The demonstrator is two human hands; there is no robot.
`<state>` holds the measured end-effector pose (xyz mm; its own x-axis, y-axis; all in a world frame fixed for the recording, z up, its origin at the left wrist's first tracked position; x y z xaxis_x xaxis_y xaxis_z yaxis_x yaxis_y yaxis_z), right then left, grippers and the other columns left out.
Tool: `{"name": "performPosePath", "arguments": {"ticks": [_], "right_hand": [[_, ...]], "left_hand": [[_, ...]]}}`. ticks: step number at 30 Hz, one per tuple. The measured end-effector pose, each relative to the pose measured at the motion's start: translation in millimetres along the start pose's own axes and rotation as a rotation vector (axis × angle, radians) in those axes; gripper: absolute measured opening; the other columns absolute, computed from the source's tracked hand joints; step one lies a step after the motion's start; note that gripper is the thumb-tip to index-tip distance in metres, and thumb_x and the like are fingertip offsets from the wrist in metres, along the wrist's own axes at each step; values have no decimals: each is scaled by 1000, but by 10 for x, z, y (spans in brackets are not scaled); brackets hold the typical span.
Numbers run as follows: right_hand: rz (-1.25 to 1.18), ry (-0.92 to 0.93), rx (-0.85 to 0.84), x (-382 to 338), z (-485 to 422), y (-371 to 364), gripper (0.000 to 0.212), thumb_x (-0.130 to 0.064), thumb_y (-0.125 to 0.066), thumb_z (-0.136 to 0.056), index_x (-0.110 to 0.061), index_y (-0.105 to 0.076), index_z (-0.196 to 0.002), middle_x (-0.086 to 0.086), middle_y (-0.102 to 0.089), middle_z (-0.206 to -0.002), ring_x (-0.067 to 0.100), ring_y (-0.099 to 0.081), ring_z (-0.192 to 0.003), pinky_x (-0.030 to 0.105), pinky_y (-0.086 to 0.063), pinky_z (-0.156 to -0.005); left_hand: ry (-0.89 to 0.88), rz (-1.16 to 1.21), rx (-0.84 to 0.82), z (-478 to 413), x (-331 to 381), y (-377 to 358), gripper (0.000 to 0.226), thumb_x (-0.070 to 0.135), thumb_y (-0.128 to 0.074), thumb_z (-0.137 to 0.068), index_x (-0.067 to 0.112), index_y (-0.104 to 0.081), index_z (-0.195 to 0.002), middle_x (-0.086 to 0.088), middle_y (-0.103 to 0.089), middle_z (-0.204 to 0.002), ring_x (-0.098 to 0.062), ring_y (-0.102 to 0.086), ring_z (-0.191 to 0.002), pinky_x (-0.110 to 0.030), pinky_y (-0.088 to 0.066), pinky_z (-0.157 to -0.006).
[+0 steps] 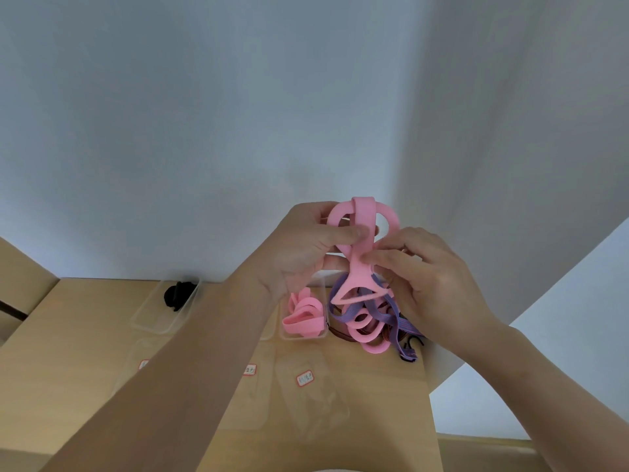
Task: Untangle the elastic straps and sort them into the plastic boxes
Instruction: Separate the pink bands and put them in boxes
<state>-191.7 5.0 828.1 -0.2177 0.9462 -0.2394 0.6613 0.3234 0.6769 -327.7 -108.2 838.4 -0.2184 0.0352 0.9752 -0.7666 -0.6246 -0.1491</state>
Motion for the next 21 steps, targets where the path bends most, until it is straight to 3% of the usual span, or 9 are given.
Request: {"name": "performPosePath", "arguments": {"ticks": [4,7,9,11,12,14,16,18,21], "right_hand": [[13,14,32,7,49,-10,38,17,-65,-76,-6,-77,-103,9,-71,-99,36,-66,-83,48,-51,-69],[62,36,62,-31,91,1,39,5,-54,-87,-16,-68,-118,8,-70,-103,31,-64,-84,42,-51,-71],[-1,-113,21,-11,162,-11,18,-29,-50,-101,-33,-64,-112,-10,-68,-102,13,-62,-85,30,-50,-72],[-184,-375,-49,46,228,-66,25,-69,-49,-94,-47,-62,-95,-24,-63,-99,-2,-59,-89,15,-46,-71],[-248,-455,-43,70,271,-94,26,-73,-52,-89,-49,-60,-91,-30,-61,-99,-6,-56,-92,16,-45,-70],[-222,-362,-63,40,319,-115,19,-63,-59,-86,-44,-60,-85,-34,-62,-91,-5,-55,-87,21,-42,-64],[-132,-131,-63,-46,321,-79,14,-45,-64,-94,-38,-67,-83,-21,-66,-77,4,-59,-69,24,-46,-60],[-9,162,26,-113,346,-53,22,-22,-59,-100,-18,-79,-92,-2,-71,-81,21,-60,-66,32,-46,-61],[-145,82,53,-99,280,-61,20,-19,-64,-95,-10,-79,-87,-2,-67,-78,8,-53,-73,23,-42,-70]], "left_hand": [[3,1,29,4,0,17,33,-12,-73,-83,-4,-70,-115,-21,-76,-104,-32,-75,-91,-56,-61,-83],[-8,13,49,5,26,27,33,-14,-74,-81,-5,-71,-113,-22,-76,-103,-30,-75,-87,-45,-63,-74],[-14,14,62,5,56,26,32,-13,-74,-81,-4,-71,-112,-20,-76,-101,-27,-75,-82,-39,-62,-69],[-15,20,77,-2,79,29,30,-13,-74,-81,-3,-72,-110,-18,-76,-100,-26,-75,-80,-37,-62,-66],[-14,23,84,-6,83,28,29,-13,-74,-81,-3,-72,-109,-18,-76,-99,-25,-75,-80,-37,-62,-66],[-15,23,103,-5,84,24,29,-13,-74,-81,-3,-73,-108,-20,-76,-101,-25,-76,-80,-38,-62,-66],[-27,2,127,3,73,32,31,-14,-75,-80,-5,-72,-109,-23,-74,-106,-26,-76,-82,-39,-62,-67],[-49,-54,134,11,52,36,29,-14,-75,-81,-5,-71,-109,-22,-75,-105,-27,-76,-85,-39,-62,-68],[-100,-168,129,29,8,25,25,-11,-76,-81,1,-72,-103,-13,-78,-99,-30,-76,-92,-39,-62,-71]]}}
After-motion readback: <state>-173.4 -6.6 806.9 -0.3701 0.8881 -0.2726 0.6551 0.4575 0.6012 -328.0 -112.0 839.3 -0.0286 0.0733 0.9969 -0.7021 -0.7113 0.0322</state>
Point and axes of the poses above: each hand's wrist, its own z-axis away from the middle knuckle, its own y-axis out of the back of the hand, x = y × z, the point moved 4 cm from there along -z, towards the middle knuckle
